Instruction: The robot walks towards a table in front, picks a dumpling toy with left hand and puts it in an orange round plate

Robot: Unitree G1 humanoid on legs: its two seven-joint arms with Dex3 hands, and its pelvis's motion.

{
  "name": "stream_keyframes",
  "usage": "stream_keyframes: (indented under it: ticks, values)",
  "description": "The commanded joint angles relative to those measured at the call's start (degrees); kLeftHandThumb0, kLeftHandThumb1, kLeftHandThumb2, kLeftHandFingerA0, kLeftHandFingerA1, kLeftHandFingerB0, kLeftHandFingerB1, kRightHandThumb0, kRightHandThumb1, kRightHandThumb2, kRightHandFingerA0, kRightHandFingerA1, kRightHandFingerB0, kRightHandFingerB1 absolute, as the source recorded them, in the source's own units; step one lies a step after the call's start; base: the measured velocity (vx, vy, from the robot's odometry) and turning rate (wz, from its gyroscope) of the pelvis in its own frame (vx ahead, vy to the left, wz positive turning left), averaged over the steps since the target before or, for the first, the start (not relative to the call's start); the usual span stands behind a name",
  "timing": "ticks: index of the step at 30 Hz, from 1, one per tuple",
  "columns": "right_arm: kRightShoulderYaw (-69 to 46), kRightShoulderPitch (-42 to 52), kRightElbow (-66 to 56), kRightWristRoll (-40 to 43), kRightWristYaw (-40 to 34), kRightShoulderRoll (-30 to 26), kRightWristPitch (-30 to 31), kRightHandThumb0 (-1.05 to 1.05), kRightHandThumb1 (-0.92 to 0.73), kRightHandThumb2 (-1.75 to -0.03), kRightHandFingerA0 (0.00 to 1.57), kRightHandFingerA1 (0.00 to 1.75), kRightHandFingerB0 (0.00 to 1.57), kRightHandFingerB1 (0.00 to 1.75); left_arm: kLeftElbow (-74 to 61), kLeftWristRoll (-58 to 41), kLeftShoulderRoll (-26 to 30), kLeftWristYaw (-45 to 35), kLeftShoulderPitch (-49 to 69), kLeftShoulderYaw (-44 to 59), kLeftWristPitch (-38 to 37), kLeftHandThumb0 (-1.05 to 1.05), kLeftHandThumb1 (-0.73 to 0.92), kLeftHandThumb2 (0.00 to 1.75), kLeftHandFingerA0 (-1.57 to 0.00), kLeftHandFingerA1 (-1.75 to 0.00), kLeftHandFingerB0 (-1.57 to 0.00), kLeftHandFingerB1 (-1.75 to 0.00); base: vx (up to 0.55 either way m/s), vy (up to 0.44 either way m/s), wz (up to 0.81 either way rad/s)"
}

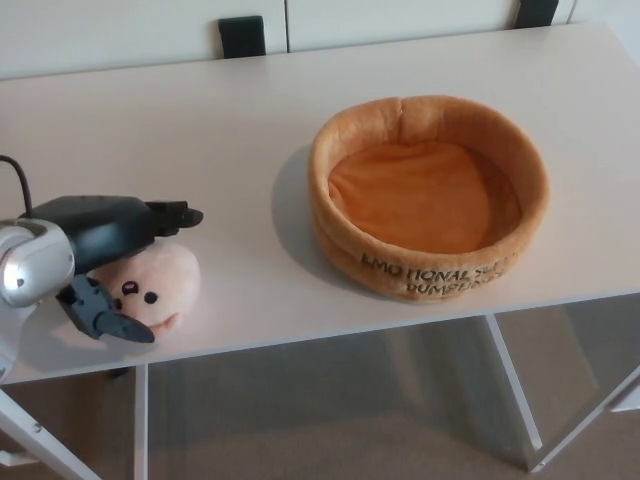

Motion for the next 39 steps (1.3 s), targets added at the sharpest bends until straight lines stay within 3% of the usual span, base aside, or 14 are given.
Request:
stream_keyframes:
  ticks: [1,22,23,25,26,28,29,30,31,33,34,36,38,39]
  values:
    - [-0.05,0.16,0.17,0.00,-0.26,-1.12,0.24,-0.34,-0.77,-0.62,0.53,0.60,0.34,0.34,0.92,2.20,0.05,-1.06,0.40,-0.50,0.89,-0.58,0.39,0.71,0.00,-0.08,0.00,-0.15,0.00,0.000,0.00]
    - [-0.26,0.21,0.00,0.26,-0.01,-0.87,-0.11,-0.32,-0.76,-0.62,0.50,0.59,0.32,0.35,7.05,3.97,-1.82,0.67,0.50,-2.22,-0.99,-0.56,0.38,0.71,-0.01,-0.22,0.00,-0.16,0.00,0.000,0.00]
    - [-0.27,0.20,0.03,0.32,0.32,-0.94,-0.30,-0.33,-0.77,-0.64,0.50,0.60,0.32,0.36,7.28,4.65,-1.92,3.06,1.26,-2.33,-2.69,-0.46,0.37,0.67,-0.38,-0.51,0.00,-0.16,0.00,0.000,0.00]
    - [-0.28,0.20,0.04,0.34,0.46,-0.97,-0.38,-0.33,-0.77,-0.64,0.50,0.60,0.32,0.36,7.40,4.94,-1.97,4.11,1.59,-2.38,-3.43,-0.46,0.37,0.67,-0.38,-0.51,0.00,-0.16,0.00,0.000,0.00]
    - [-0.28,0.18,-0.06,0.38,0.44,-0.83,-0.23,-0.33,-0.78,-0.64,0.50,0.59,0.33,0.36,8.07,5.42,-2.82,5.90,2.21,-2.61,-3.46,-0.17,0.58,0.58,-0.90,-0.61,-0.62,-0.39,0.00,0.000,0.00]
    - [-0.28,0.15,-0.20,0.43,0.41,-0.65,-0.05,-0.33,-0.78,-0.64,0.50,0.59,0.33,0.36,8.97,6.06,-3.92,8.19,3.00,-2.86,-3.58,-0.17,0.58,0.58,-0.90,-0.61,-0.62,-0.39,0.00,0.000,0.00]
    - [-0.62,0.16,-0.23,0.88,0.78,-0.53,0.01,-0.33,-0.78,-0.64,0.50,0.59,0.33,0.36,9.73,6.73,-4.42,9.61,3.20,-3.24,-4.23,-0.25,0.57,0.58,-0.92,-0.55,-0.81,-0.46,0.00,0.000,0.00]
    - [-0.72,0.16,-0.23,1.00,0.88,-0.51,0.02,-0.33,-0.78,-0.64,0.50,0.59,0.33,0.36,9.94,6.92,-4.52,9.94,3.22,-3.32,-4.47,-0.25,0.57,0.58,-0.92,-0.55,-0.81,-0.46,0.00,0.000,0.00]
    - [-1.05,-0.22,0.39,1.28,0.94,-0.44,-0.06,-0.33,-0.77,-0.63,0.49,0.61,0.34,0.37,11.00,7.45,-4.67,14.04,4.22,-3.34,-7.76,-0.25,0.58,0.57,-0.76,-1.22,-0.83,-0.79,0.00,0.000,0.00]
    - [-1.21,-0.39,0.67,1.35,0.96,-0.41,-0.10,-0.33,-0.77,-0.63,0.49,0.61,0.34,0.37,11.56,7.68,-4.74,15.90,4.63,-3.32,-9.29,-0.25,0.58,0.57,-0.76,-1.22,-0.83,-0.79,0.00,0.000,0.00]
    - [-1.16,-0.36,0.44,1.20,0.92,-0.43,-0.13,-0.39,-0.61,-0.89,0.45,0.65,0.27,0.49,12.45,8.12,-4.96,18.51,4.94,-3.26,-11.10,-0.24,0.67,0.58,-0.57,-1.55,-0.63,-1.07,0.00,0.000,0.00]
    - [-1.08,-0.31,0.15,1.02,0.85,-0.45,-0.17,-0.39,-0.61,-0.89,0.45,0.65,0.27,0.49,13.52,8.64,-5.20,21.71,5.33,-3.21,-13.31,-0.24,0.67,0.58,-0.57,-1.55,-0.63,-1.07,0.00,0.000,0.00]
    - [-1.09,-0.08,-0.30,1.01,1.03,-0.44,-0.36,-0.34,-0.79,-0.63,0.49,0.61,0.33,0.37,14.25,8.59,-5.23,23.27,5.46,-3.00,-15.00,-0.25,0.61,0.58,-0.58,-1.51,-0.59,-1.12,0.00,0.000,0.00]
    - [-0.93,-0.10,-0.17,0.79,0.96,-0.46,-0.64,-0.32,-0.80,-0.64,0.47,0.57,0.33,0.37,14.61,8.71,-5.32,24.59,5.58,-2.88,-15.85,-0.23,0.67,0.57,-0.56,-1.56,-0.46,-1.39,0.00,0.000,0.00]
